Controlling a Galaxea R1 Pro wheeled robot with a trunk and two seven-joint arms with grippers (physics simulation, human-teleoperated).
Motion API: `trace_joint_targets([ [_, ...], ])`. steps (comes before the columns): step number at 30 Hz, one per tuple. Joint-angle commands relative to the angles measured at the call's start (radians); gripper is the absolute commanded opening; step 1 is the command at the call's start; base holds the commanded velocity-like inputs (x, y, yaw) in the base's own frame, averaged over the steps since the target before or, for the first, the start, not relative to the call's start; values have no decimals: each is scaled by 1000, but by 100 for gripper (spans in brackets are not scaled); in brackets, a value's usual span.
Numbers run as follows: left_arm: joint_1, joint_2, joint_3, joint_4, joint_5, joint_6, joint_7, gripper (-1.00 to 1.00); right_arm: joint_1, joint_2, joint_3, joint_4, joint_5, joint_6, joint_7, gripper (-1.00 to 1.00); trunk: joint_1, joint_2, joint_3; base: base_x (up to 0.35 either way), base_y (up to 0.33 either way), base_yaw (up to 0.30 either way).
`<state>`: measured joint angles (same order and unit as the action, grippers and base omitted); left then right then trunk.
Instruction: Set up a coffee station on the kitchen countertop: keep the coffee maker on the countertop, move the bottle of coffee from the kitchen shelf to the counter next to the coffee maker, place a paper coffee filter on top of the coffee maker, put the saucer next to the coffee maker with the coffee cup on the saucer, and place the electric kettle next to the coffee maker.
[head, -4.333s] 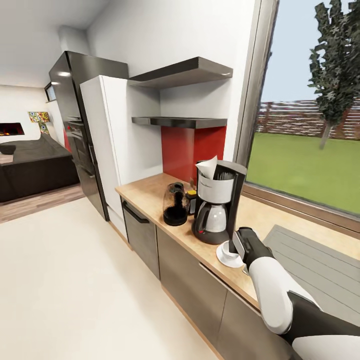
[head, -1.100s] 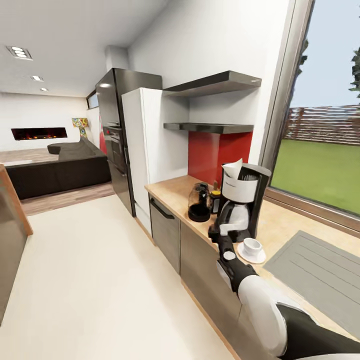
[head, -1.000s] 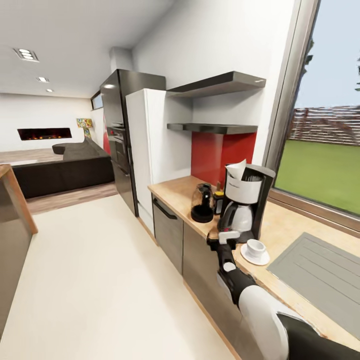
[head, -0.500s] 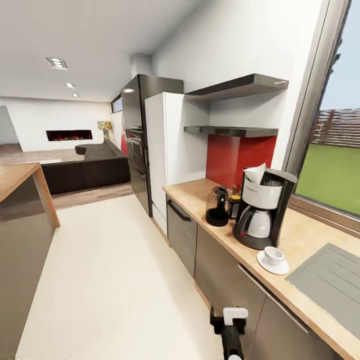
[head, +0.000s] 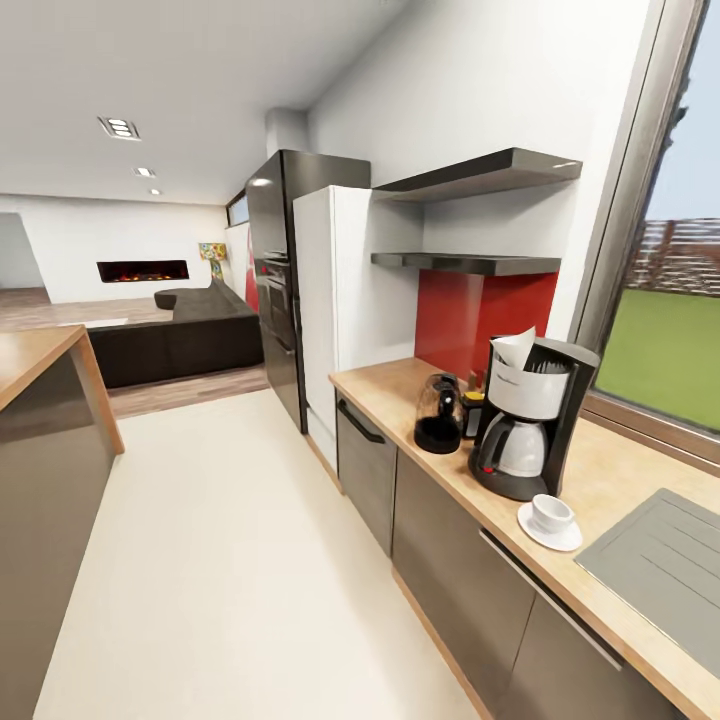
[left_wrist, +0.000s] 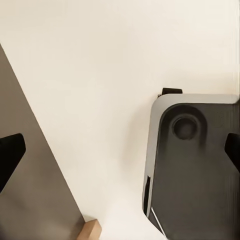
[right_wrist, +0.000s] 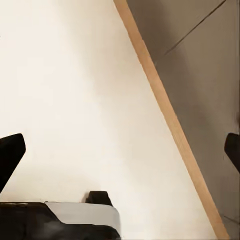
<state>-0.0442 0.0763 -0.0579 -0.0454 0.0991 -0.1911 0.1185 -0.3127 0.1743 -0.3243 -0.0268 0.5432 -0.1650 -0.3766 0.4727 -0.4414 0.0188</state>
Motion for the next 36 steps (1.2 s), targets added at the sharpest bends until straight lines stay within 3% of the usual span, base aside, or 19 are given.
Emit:
trace_joint_targets([
  [1,0,-1,-7,1,11,-3,1,100,3,0,-7,1,0,18,8,100,0,-1,0,0,0,0],
  [5,0,-7,-7,1,14,14,-1,100,29,-5,-6,2,-108,210,103,100,0,-1,0,0,0,0],
  [10,0,-7,-6,1,15,121,1,100,45,-11,-7,1,-134,334,115,100,0,-1,0,0,0,0],
  [13,0,-7,-5,1,16,140,1,100,53,-12,-7,1,-136,377,117,100,0,-1,0,0,0,0],
  [24,1,-5,0,2,14,138,1,100,60,-13,-6,1,-142,401,111,100,0,-1,0,0,0,0],
  [30,1,-2,-8,3,7,129,-3,100,71,-85,-6,1,-141,394,110,100,0,-1,0,0,0,0],
  [36,1,-3,-8,3,5,128,-3,100,72,-123,-4,-2,-142,392,111,100,0,-1,0,0,0,0],
])
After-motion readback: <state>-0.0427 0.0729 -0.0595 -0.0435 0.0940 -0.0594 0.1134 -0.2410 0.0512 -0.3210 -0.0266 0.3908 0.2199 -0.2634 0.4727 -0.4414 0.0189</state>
